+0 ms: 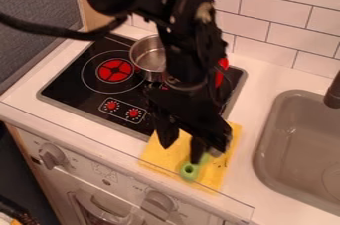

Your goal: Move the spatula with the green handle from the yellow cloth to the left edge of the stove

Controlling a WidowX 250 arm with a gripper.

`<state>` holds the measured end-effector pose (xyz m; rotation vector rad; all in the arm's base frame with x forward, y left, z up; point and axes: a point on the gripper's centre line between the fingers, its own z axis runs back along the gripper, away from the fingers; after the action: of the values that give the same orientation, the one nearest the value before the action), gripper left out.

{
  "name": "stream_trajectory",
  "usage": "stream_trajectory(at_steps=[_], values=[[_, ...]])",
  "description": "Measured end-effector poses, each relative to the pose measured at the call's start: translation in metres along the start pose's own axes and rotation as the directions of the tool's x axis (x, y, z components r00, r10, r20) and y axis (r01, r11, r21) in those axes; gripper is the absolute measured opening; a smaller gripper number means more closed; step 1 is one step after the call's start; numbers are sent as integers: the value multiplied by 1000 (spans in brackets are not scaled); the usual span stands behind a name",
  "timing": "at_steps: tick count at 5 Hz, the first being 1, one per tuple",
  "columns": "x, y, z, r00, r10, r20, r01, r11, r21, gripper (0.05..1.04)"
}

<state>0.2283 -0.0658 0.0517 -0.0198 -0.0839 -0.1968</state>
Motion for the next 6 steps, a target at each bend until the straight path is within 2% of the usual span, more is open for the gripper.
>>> stream_trajectory(at_steps=[1, 3, 4, 5, 6], values=[[1, -5, -4, 1000, -8, 0, 8, 1000, 11, 1002], [9, -7, -28, 999, 12, -44, -11, 1000, 27, 1000], [13, -8, -37, 998, 17, -64, -14, 999, 38, 945], [14, -8, -44, 997, 21, -80, -17, 999, 44, 789], [16, -8, -46, 996, 21, -83, -17, 999, 43, 499]])
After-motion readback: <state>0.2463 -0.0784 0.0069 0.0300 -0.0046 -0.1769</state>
